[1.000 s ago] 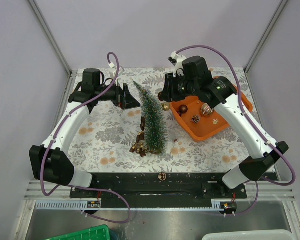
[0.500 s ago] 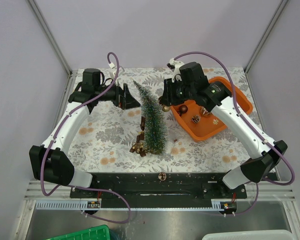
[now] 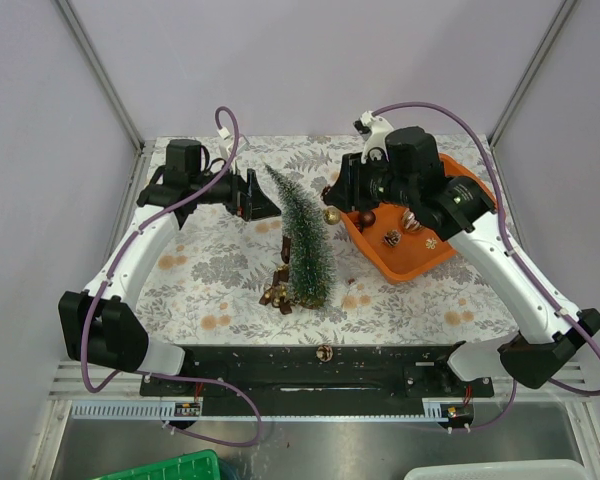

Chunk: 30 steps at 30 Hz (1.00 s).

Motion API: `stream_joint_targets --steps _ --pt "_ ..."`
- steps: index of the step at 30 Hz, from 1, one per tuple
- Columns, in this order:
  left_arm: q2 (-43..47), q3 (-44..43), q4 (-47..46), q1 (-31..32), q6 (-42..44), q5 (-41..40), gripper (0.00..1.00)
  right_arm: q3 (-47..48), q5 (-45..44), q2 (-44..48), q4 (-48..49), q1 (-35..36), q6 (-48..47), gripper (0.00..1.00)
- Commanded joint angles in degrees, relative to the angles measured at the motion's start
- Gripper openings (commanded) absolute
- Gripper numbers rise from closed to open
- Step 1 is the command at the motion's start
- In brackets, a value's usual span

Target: Decorate the small christmas tree

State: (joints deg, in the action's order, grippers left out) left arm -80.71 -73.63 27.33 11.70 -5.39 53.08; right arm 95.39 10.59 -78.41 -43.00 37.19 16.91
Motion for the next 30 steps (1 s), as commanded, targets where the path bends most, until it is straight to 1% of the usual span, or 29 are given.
stream_joint_targets --steps 1,12,20,26,30 --pt "2.13 0.15 -1.76 0.25 0.99 0.71 0.99 -0.82 2.42 1.77 1.96 0.6 1.46 0.42" --pt "2.13 -0.2 -1.76 0.25 0.82 0.8 0.99 -1.35 6.2 2.12 2.49 0.6 2.95 0.4" --pt "1.87 -0.29 -1.76 0.25 0.73 0.8 0.99 -6.62 6.99 4.85 3.54 0.52 4.63 0.4" --pt "1.87 -0.47 -1.67 0.34 0.55 0.8 0.99 -8.29 7.08 5.2 4.15 0.6 5.07 0.42" --pt "1.87 -0.47 -1.76 0.34 0.55 0.8 0.99 -8.82 7.16 4.85 4.77 0.6 5.24 0.45"
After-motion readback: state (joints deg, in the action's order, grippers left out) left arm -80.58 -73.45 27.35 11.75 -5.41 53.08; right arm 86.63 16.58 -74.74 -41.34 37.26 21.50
